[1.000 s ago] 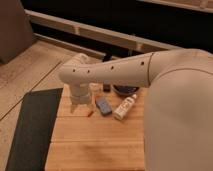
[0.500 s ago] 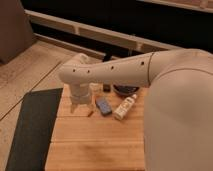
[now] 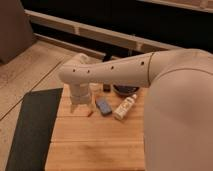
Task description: Drag the ceramic bowl in a circle
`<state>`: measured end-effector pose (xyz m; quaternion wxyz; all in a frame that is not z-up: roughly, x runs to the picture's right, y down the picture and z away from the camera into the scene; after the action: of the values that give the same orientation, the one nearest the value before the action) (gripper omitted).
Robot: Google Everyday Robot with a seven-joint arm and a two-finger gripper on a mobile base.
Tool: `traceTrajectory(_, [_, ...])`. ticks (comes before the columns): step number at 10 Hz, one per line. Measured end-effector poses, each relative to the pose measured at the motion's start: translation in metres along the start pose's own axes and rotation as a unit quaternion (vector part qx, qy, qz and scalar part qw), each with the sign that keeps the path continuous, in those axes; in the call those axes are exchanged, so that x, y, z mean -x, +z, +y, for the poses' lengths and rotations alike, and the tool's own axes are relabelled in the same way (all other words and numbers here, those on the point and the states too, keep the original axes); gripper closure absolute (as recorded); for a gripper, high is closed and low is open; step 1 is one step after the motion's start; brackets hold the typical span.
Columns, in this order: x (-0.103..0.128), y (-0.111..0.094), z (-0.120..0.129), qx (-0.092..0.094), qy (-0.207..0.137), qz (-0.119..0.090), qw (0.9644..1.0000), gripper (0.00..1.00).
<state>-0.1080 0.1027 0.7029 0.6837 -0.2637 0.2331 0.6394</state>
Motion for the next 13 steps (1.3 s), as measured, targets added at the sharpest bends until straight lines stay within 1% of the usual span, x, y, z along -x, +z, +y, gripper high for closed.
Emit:
traceTrajectory(3, [0.003, -0.001, -0.001, -0.001, 0.001, -0.003, 1.0, 0.35])
traceTrajectory(4, [0.016, -0.005, -0.014, -0.006, 0.008, -0.015, 0.9998, 0.35])
traceTrajectory(5, [0.048, -0.02, -0.054, -0.021, 0.027, -0.054, 0.998, 0.35])
traceTrajectory(6, [0.063, -0.029, -0.078, -0.027, 0.038, -0.074, 0.9961, 0.35])
traceTrajectory(7, [0.084, -0.047, -0.118, -0.034, 0.057, -0.11, 0.9917, 0.35])
traceTrajectory(8, [0.098, -0.064, -0.156, -0.038, 0.072, -0.14, 0.9868, 0.35])
traceTrajectory(9, [0.104, -0.075, -0.174, -0.034, 0.075, -0.158, 0.9841, 0.35])
traceTrajectory(10, [0.108, -0.085, -0.194, -0.029, 0.083, -0.171, 0.9814, 0.35])
traceTrajectory(11, [0.108, -0.091, -0.206, -0.027, 0.089, -0.176, 0.9799, 0.35])
traceTrajectory(12, [0.108, -0.092, -0.21, -0.026, 0.092, -0.177, 0.9795, 0.35])
traceTrajectory(13, [0.109, -0.092, -0.206, -0.024, 0.089, -0.178, 0.9798, 0.35])
